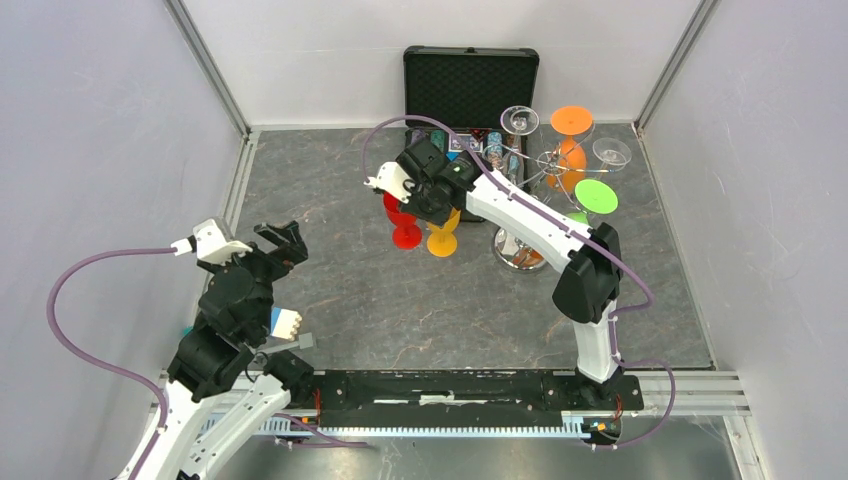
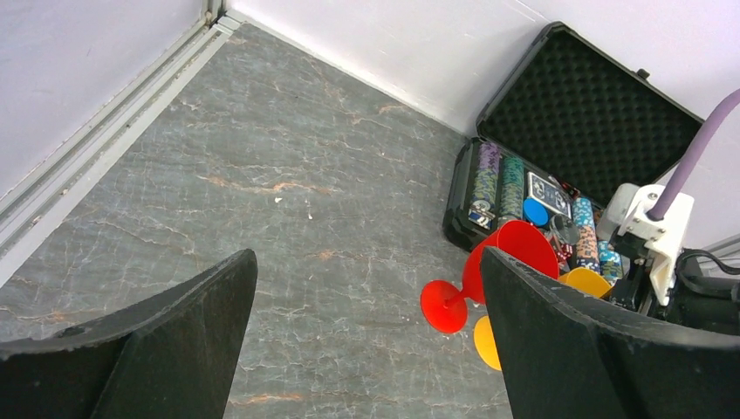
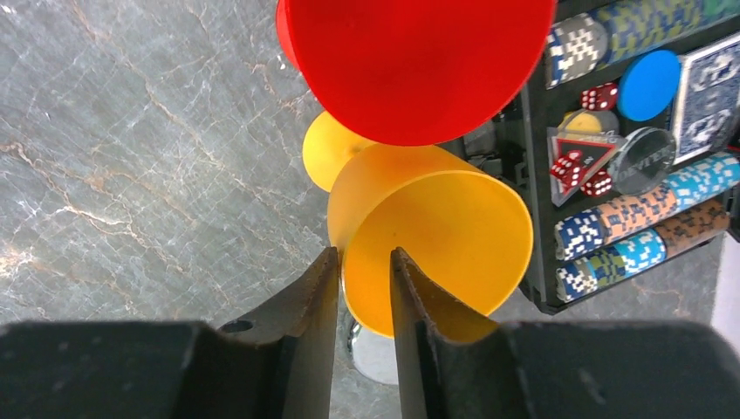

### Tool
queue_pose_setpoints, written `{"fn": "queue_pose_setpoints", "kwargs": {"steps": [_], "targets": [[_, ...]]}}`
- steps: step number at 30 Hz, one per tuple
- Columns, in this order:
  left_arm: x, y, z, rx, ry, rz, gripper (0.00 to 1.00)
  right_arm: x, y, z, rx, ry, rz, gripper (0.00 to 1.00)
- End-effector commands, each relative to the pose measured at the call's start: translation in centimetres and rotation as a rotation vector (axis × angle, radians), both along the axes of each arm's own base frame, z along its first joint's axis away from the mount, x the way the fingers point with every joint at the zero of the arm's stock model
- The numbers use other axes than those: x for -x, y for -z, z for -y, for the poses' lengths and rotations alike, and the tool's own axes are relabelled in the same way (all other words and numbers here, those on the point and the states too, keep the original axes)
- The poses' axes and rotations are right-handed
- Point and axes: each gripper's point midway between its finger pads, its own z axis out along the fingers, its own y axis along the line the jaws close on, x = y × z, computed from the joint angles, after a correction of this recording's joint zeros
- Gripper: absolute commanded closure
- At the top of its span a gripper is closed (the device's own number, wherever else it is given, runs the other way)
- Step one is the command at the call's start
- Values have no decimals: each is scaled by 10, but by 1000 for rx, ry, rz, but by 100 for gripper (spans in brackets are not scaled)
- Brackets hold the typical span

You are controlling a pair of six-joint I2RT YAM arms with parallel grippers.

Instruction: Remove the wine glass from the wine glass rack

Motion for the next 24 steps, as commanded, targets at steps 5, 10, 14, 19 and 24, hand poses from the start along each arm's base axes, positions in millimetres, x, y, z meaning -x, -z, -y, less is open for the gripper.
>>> {"fn": "queue_pose_setpoints", "kwargs": {"steps": [5, 10, 14, 19, 24], "targets": [[-5, -17, 0, 17, -13, 61, 0, -18, -65, -8, -124, 28, 148, 49], [-13, -19, 10, 34, 19, 68, 0, -9, -116, -13, -276, 0, 221, 39], [-20, -18, 25, 48, 70, 60, 0, 4, -164, -10, -416, -15, 297, 37], [-29, -43, 95, 14, 431, 85, 0, 14, -230, 10, -616, 71, 438, 35], [-53, -62, 156, 29, 646, -7, 0, 14, -268, 34, -733, 239, 510, 33]]}}
